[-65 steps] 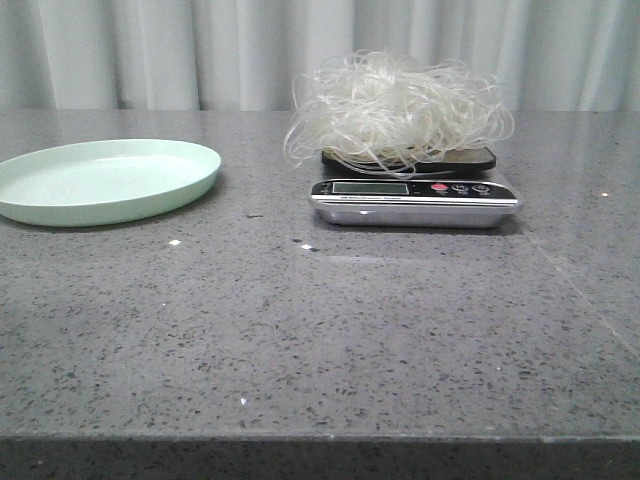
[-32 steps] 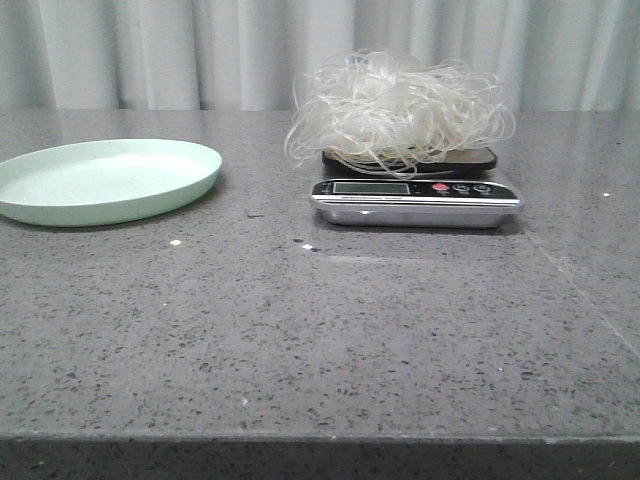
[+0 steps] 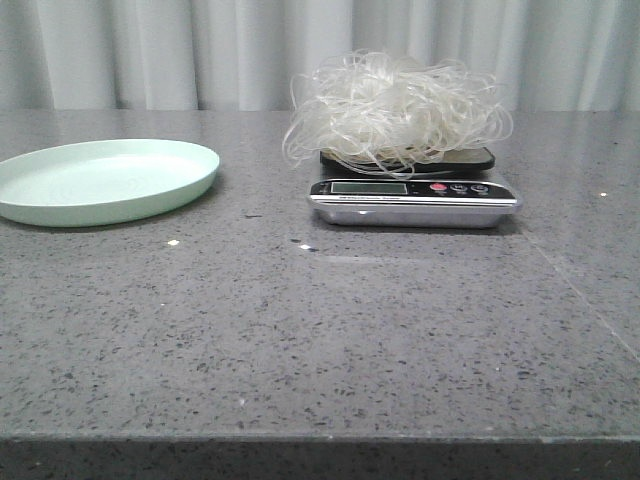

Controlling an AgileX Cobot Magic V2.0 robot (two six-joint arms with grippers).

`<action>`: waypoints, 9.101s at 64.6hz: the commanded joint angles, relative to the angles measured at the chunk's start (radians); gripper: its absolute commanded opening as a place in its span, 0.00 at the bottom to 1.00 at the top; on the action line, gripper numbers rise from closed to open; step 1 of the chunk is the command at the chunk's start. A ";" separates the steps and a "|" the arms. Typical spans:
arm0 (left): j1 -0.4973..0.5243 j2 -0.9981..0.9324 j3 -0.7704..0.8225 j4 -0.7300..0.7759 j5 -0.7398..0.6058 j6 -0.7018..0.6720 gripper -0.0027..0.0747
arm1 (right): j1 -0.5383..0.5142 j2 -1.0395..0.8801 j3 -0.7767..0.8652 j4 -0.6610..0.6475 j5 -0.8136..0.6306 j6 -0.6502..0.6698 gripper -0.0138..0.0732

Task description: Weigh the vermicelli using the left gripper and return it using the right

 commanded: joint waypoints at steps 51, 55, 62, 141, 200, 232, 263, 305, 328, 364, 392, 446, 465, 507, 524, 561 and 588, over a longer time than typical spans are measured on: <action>0.001 0.013 -0.021 0.001 -0.083 -0.010 0.21 | 0.137 0.389 -0.263 0.010 -0.078 0.003 0.84; 0.001 0.013 -0.021 0.001 -0.081 -0.010 0.21 | 0.192 0.472 -0.341 0.010 -0.071 0.003 0.84; 0.001 0.013 -0.021 0.001 -0.081 -0.010 0.21 | 0.278 0.615 -0.471 0.009 -0.052 0.001 0.84; 0.001 0.013 -0.021 0.001 -0.083 -0.010 0.21 | 0.425 1.607 -1.293 -0.155 0.637 0.000 0.30; 0.001 0.013 -0.021 0.001 -0.083 -0.010 0.21 | 0.758 1.840 -1.815 -0.098 0.565 0.000 0.38; 0.001 0.013 -0.021 0.001 -0.083 -0.010 0.21 | 0.755 1.947 -1.918 -0.049 0.602 0.001 0.85; 0.001 0.013 -0.021 0.001 -0.083 -0.010 0.21 | 0.527 1.705 -2.039 -0.115 0.856 0.002 0.85; 0.001 0.013 -0.021 0.001 -0.083 -0.010 0.21 | 0.287 1.070 -1.207 -0.090 0.526 -0.001 0.85; 0.001 0.013 -0.021 0.001 -0.083 -0.010 0.21 | 0.287 0.528 -0.613 -0.129 0.243 -0.001 0.85; 0.001 0.013 -0.021 0.001 -0.083 -0.010 0.21 | 0.287 -0.040 -0.194 -0.111 0.153 0.005 0.85; 0.001 0.013 -0.021 0.001 -0.083 -0.010 0.21 | 0.287 -0.043 -0.171 -0.105 0.100 0.005 0.37; 0.185 0.013 0.144 0.047 -0.303 0.008 0.21 | 0.287 -0.043 -0.171 -0.105 0.102 0.005 0.37; 0.611 -0.047 0.452 -0.151 -0.707 -0.005 0.21 | 0.287 -0.043 -0.171 -0.105 0.101 0.005 0.37; 0.515 -0.071 0.478 -0.008 -0.623 0.027 0.21 | 0.287 -0.042 -0.171 -0.105 0.101 0.005 0.37; 0.567 -0.071 0.478 -0.042 -0.659 0.027 0.21 | 0.287 -0.042 -0.171 -0.105 0.101 0.005 0.37; 0.567 -0.071 0.478 -0.042 -0.659 0.027 0.21 | 0.280 -0.049 -0.170 -0.111 0.102 0.005 0.37; 0.569 -0.071 0.478 -0.042 -0.659 0.027 0.21 | 0.000 -0.159 0.112 -0.105 -0.172 0.005 0.37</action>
